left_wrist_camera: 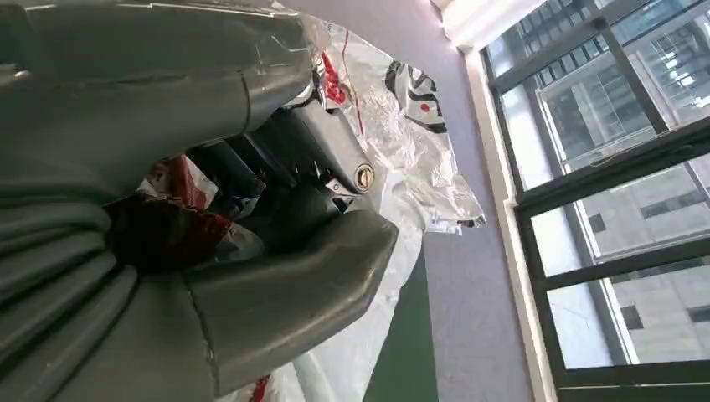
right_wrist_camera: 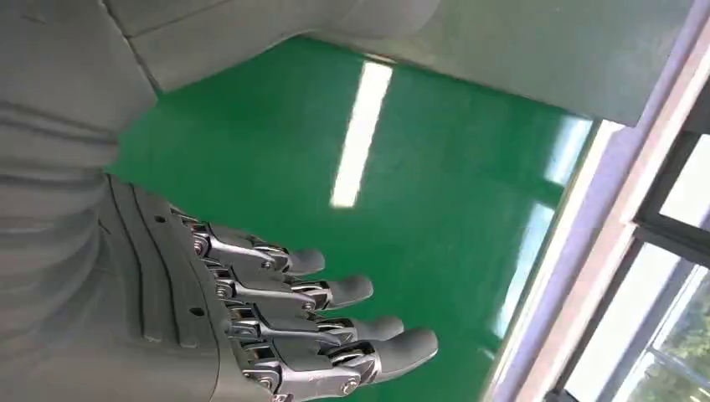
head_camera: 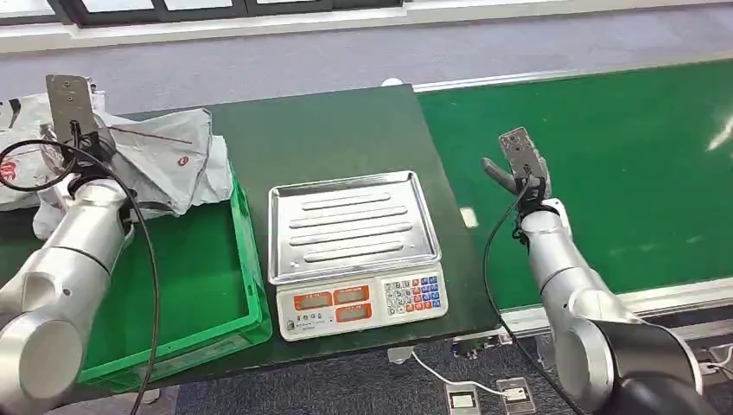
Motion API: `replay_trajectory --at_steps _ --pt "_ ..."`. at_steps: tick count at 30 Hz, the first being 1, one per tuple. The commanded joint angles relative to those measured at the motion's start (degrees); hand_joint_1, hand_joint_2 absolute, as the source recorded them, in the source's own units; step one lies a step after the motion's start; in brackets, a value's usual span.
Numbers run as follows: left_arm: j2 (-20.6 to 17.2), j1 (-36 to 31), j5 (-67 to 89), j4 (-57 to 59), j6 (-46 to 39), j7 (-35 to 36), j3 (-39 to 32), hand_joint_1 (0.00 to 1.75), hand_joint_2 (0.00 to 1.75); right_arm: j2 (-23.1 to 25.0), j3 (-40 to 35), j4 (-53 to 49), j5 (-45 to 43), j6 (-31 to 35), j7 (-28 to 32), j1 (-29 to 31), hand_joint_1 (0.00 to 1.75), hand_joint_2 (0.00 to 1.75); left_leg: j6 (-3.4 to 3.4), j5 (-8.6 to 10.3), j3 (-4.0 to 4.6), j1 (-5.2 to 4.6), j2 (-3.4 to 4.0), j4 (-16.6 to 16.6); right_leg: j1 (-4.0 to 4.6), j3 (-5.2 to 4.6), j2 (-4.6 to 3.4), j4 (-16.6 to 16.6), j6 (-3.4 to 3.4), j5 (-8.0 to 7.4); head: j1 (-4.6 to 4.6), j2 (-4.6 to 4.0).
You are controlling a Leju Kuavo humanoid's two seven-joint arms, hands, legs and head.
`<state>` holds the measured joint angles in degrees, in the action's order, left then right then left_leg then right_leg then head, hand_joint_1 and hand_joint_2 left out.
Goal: Moved the parcel from conveyor to table for the left to box.
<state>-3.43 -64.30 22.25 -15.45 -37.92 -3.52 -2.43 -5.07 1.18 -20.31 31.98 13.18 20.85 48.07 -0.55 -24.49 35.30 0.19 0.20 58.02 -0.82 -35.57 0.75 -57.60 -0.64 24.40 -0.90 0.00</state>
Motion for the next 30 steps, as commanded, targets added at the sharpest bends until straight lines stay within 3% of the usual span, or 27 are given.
replay_trajectory --at_steps 1,23,26,28,30 --pt "0.42 -2.65 0.12 3.2 0.55 0.5 -2.42 0.0 0.0 0.08 -0.82 3.77 -0.03 -0.12 -0.36 2.81 0.0 1.75 0.0 -0.05 -0.05 0.02 0.02 0.02 0.02 0.05 -0.07 0.0 0.03 0.03 0.0 0.0" --pt "2.99 -1.95 0.9 2.53 1.58 -1.58 -3.17 0.0 0.0 -0.21 -0.35 3.43 -0.37 0.8 -0.07 1.99 0.0 1.75 0.0 -0.05 -0.09 0.04 -0.04 0.0 0.03 0.12 -0.01 0.05 0.03 0.04 0.0 0.0" --pt "5.1 -2.05 -1.13 1.63 5.55 -6.41 -4.81 0.0 0.0 -0.47 -0.22 3.31 -0.29 1.05 -0.08 1.85 0.0 1.75 0.0 -0.05 -0.15 0.05 -0.1 -0.03 0.03 0.2 0.03 0.09 0.04 0.05 0.0 0.0" --pt "7.58 -1.78 -5.26 0.75 15.5 -13.99 -7.46 0.0 0.0 -0.77 0.0 3.33 -0.36 0.89 0.33 1.69 0.0 1.75 0.0 -0.05 -0.12 0.04 -0.11 -0.01 0.03 0.16 0.05 0.07 0.04 0.06 0.0 0.0" --pt "8.19 -1.63 -6.52 0.66 18.33 -15.86 -8.24 0.0 0.0 -0.8 0.01 3.4 -0.31 0.78 0.43 1.72 0.0 1.75 0.0 -0.02 -0.04 0.02 -0.15 0.02 0.01 0.09 0.11 0.05 0.02 0.04 0.0 0.0"
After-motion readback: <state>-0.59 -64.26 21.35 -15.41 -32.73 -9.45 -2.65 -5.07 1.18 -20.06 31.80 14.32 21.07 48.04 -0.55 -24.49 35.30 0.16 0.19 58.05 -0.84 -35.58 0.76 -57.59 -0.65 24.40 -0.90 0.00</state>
